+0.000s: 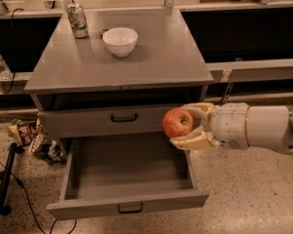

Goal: Pick apple from middle drawer and place on counter

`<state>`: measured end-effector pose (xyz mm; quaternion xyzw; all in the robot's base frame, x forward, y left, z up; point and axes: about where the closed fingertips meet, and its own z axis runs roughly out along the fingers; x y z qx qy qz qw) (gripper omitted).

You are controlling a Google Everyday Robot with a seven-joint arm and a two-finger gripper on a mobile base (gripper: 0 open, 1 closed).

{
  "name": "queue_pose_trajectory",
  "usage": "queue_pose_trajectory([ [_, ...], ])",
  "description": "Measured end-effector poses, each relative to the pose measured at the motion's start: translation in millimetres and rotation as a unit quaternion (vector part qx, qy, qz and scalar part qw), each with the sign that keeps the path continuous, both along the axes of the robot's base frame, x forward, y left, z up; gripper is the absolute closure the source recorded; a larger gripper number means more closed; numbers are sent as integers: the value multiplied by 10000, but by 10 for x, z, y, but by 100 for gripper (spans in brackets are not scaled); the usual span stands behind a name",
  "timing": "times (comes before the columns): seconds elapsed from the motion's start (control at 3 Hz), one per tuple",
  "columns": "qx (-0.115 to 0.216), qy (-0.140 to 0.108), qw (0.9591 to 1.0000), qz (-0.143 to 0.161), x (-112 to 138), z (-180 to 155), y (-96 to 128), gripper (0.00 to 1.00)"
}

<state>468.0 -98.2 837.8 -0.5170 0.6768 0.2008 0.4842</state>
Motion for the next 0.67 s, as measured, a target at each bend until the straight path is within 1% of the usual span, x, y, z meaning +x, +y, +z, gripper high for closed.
queue_pose_trajectory([
  [0.33,-4,6,10000,10,18,-1,1,100],
  [0.67,-84,143,9997,205,405,-37,1,100],
])
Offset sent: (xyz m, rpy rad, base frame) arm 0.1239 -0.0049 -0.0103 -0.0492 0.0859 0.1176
